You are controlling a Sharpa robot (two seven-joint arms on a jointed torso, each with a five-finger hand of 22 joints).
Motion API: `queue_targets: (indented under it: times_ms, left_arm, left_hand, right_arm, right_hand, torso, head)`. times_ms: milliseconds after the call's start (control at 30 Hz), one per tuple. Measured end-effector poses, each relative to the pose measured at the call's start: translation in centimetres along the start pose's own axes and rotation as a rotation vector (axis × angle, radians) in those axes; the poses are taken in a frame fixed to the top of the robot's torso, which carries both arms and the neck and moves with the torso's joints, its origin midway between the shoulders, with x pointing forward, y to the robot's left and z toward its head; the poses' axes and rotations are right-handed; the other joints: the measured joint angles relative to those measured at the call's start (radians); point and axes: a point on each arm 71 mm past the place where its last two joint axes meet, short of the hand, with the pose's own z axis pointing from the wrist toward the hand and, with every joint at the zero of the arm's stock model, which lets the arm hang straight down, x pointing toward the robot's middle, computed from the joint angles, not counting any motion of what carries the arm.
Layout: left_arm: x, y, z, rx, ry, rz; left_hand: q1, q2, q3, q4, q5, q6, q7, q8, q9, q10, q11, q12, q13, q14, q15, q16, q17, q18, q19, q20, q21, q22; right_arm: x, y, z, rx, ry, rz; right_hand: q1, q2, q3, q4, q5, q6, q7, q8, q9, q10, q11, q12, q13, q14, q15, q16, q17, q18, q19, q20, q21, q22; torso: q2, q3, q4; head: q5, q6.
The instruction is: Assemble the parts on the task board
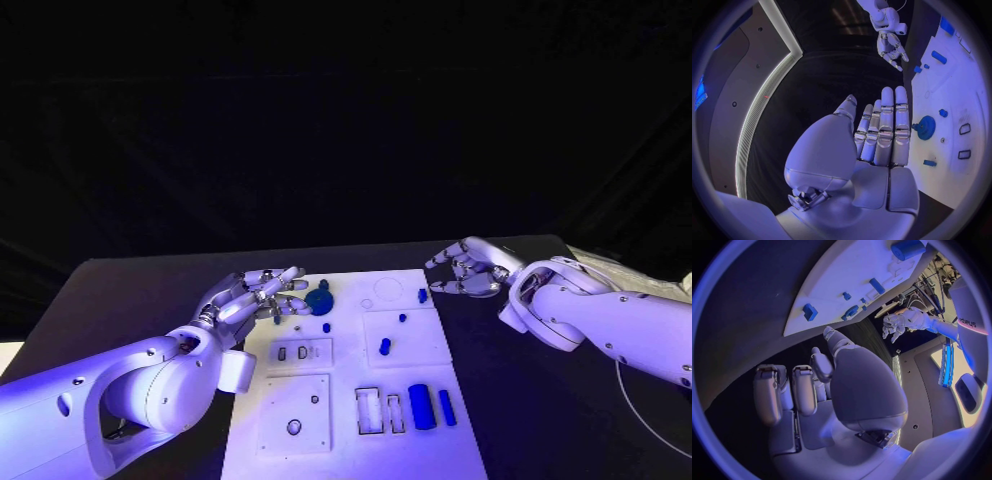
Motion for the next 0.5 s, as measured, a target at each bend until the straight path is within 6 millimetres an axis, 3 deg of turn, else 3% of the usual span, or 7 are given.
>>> queue_targets:
  times_ms: [500]
  left_arm:
    - [0.0,0.1,0.1,0.001,0.002,0.005]
  left_hand:
    - [0.0,0.0,0.0,0.0,0.0,0.0,0.0,0.0,0.0,0.0,0.0,0.0,0.0,0.0,0.0,0.0,0.0,0.0,0.0,0.0,0.0,0.0]
  right_arm:
    - [1.9,-0.7,0.7,0.021,0.052,-0.017]
  right_hand:
    - [-0.005,-0.005,-0.012,0.002,0.0,-0.013,0.002,-0.004,-0.002,-0.006,0.001,-0.009,-0.007,0.0,0.0,0.0,0.0,0.0,0.0,0.0,-0.004,0.0]
  torso:
    - [0.001,0.0,0.0011]
  head:
    - [0.007,-0.006]
